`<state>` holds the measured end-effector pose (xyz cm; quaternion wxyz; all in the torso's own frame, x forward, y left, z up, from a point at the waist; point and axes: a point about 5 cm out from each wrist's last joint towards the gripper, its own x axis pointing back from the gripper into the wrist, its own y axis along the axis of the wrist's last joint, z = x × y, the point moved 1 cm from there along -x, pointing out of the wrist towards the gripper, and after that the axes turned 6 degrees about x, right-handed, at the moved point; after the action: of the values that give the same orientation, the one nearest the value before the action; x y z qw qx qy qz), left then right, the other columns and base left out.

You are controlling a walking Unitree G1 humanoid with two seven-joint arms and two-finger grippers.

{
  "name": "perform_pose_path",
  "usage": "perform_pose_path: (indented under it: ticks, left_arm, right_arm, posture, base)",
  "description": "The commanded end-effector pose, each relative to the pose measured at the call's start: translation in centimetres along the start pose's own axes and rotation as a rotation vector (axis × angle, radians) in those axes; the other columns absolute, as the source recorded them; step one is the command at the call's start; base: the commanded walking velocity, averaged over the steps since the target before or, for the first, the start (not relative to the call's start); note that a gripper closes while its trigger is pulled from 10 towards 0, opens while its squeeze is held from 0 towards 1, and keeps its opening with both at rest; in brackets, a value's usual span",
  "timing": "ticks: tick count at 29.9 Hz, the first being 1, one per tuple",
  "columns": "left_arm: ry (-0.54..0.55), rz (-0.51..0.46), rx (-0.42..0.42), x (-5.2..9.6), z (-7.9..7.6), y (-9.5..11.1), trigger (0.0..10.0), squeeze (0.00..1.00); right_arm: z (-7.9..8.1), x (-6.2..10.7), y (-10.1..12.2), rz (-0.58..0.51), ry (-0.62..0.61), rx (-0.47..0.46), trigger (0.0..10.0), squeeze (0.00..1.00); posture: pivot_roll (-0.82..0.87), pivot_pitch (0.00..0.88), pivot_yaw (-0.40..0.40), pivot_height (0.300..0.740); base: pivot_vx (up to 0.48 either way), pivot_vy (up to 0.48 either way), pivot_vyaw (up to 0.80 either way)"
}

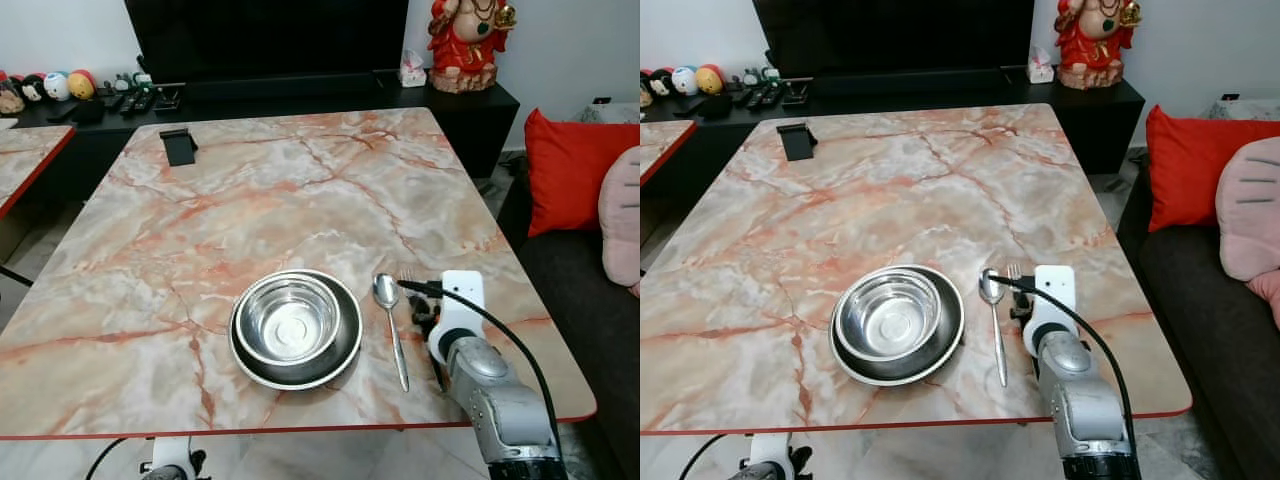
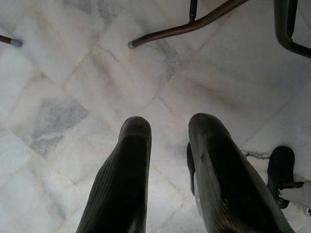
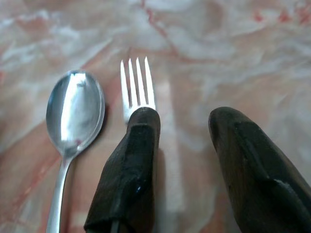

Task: Setting the table

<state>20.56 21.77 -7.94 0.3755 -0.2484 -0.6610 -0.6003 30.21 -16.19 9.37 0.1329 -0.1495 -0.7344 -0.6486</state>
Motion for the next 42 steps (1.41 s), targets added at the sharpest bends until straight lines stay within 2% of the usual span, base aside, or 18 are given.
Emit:
perform_pose_path:
  ticks: [1,5,8,12,14,16,21,24,28,42]
  left_arm:
    - [0.001,0.010,-0.014,0.1,0.4,-0.3,10.0,0.00]
    - [0.001,0.011,-0.014,0.1,0.4,-0.3,10.0,0.00]
    - [-0.001,0.011,-0.014,0.1,0.4,-0.4,10.0,0.00]
    - [-0.002,0.010,-0.015,0.1,0.4,-0.4,10.0,0.00]
    - [-0.001,0.008,-0.014,0.1,0.4,-0.4,10.0,0.00]
    - [0.000,0.006,-0.016,0.1,0.5,-0.5,10.0,0.00]
    - [-0.001,0.000,-0.044,0.1,0.6,-0.4,10.0,0.00]
    - [-0.015,0.005,-0.079,0.1,0.6,-0.4,10.0,0.00]
    - [-0.015,0.006,-0.066,0.2,0.5,-0.5,10.0,0.00]
    - [-0.011,0.008,-0.040,0.1,0.2,-0.5,10.0,0.00]
  right_arm:
    - [0.3,0.4,2.5,-0.134,0.002,-0.008,10.0,0.00]
    - [0.7,0.6,3.4,-0.207,0.023,-0.005,10.0,0.00]
    - [1.5,1.2,5.0,-0.321,0.057,-0.007,10.0,0.00]
    - [1.6,1.3,5.5,-0.368,0.058,-0.037,10.0,0.00]
    - [1.5,1.5,5.7,-0.397,0.056,-0.056,10.0,0.00]
    - [1.3,2.0,6.5,-0.480,0.039,-0.086,10.0,0.00]
    - [0.6,2.5,7.0,-0.576,-0.020,-0.014,10.0,0.00]
    - [0.3,3.1,7.8,-0.646,-0.029,-0.016,10.0,0.00]
    - [-0.5,3.4,7.9,-0.688,-0.073,-0.020,10.0,0.00]
    - [-0.3,3.1,8.3,-0.715,-0.059,0.007,10.0,0.00]
  posture:
    - [-0.12,0.000,0.052,0.740]
    - [-0.12,0.000,0.053,0.740]
    - [-0.12,0.000,0.054,0.740]
    - [-0.12,0.000,0.053,0.740]
    - [-0.12,0.000,0.052,0.740]
    - [-0.12,0.000,0.053,0.740]
    - [-0.12,0.000,0.061,0.740]
    - [-0.13,0.000,0.058,0.740]
    - [-0.13,0.000,0.054,0.740]
    - [-0.13,0.000,0.036,0.740]
  base:
    - [0.000,0.000,0.00]
    - [0.000,0.000,0.00]
    - [0.000,0.000,0.00]
    - [0.000,0.000,0.00]
    - [0.000,0.000,0.00]
    - [0.000,0.000,0.00]
    - [0.000,0.000,0.00]
    - [0.000,0.000,0.00]
    - [0.000,0.000,0.00]
    - [0.000,0.234,0.00]
